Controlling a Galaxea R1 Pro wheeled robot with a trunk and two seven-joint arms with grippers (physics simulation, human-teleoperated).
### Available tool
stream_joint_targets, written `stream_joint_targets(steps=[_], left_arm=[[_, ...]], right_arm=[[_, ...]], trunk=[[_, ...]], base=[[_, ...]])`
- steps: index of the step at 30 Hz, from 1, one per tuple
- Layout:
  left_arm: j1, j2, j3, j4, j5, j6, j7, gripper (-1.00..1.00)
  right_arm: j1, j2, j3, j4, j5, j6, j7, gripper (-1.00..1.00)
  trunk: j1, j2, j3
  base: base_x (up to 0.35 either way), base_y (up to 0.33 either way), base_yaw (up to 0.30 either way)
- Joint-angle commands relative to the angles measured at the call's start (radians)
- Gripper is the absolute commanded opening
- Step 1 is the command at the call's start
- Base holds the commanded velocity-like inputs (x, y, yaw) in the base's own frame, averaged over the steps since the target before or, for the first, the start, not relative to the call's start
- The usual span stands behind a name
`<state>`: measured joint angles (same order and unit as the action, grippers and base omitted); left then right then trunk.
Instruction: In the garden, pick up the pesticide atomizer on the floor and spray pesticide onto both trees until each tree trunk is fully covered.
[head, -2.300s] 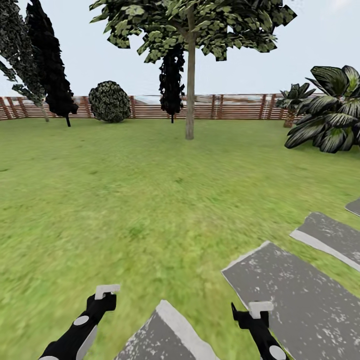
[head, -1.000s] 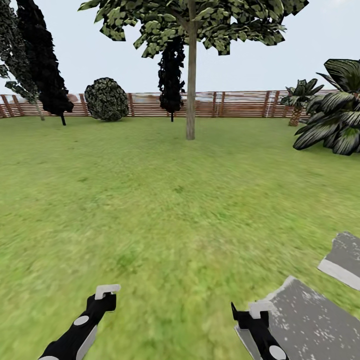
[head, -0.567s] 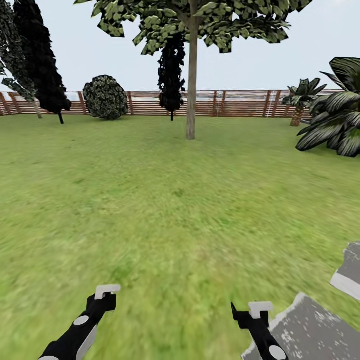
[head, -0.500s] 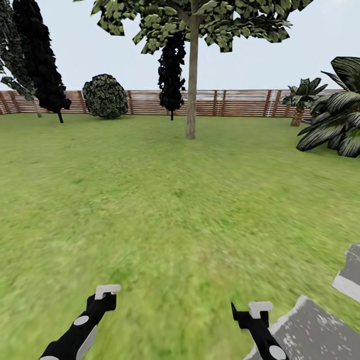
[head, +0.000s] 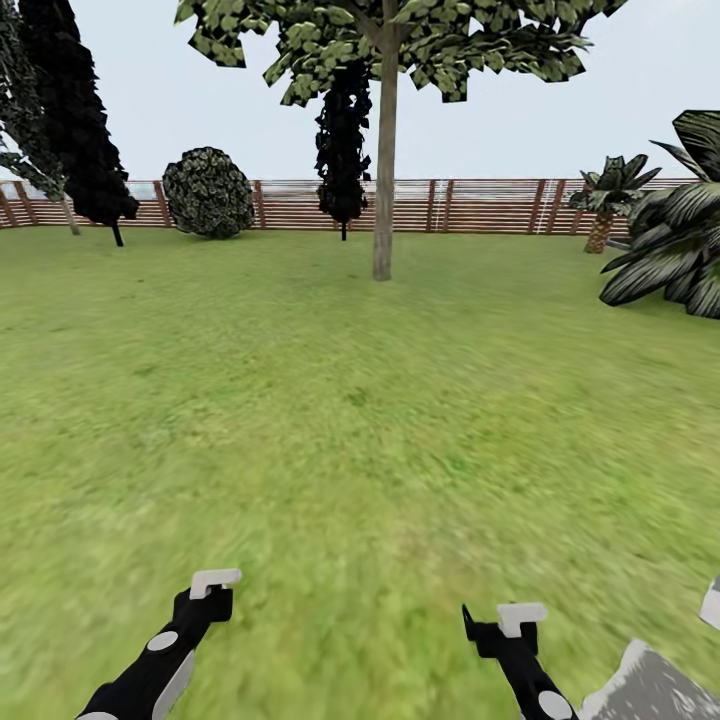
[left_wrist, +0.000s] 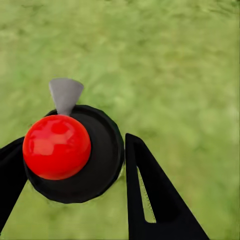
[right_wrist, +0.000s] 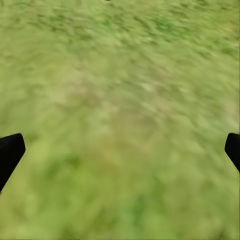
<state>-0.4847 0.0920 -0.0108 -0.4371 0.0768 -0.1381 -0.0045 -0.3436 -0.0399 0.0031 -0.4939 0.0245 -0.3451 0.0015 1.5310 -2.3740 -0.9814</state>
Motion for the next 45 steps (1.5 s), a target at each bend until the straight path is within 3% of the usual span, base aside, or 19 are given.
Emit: stream_joint_targets(steps=[1, 45], left_arm=[[0.000, 0.000, 0.000, 0.000, 0.000, 0.000, 0.000, -1.00], [0.000, 0.002, 0.000, 0.000, 0.000, 0.000, 0.000, -1.00]], right_arm=[[0.000, 0.000, 0.000, 0.000, 0.000, 0.000, 0.000, 1.00], [0.000, 0.000, 0.000, 0.000, 0.000, 0.000, 0.003, 1.00]], trunk=[[0.000, 0.000, 0.000], [0.000, 0.000, 0.000]], base=[[0.338, 0.000, 0.000], [0.338, 0.000, 0.000]])
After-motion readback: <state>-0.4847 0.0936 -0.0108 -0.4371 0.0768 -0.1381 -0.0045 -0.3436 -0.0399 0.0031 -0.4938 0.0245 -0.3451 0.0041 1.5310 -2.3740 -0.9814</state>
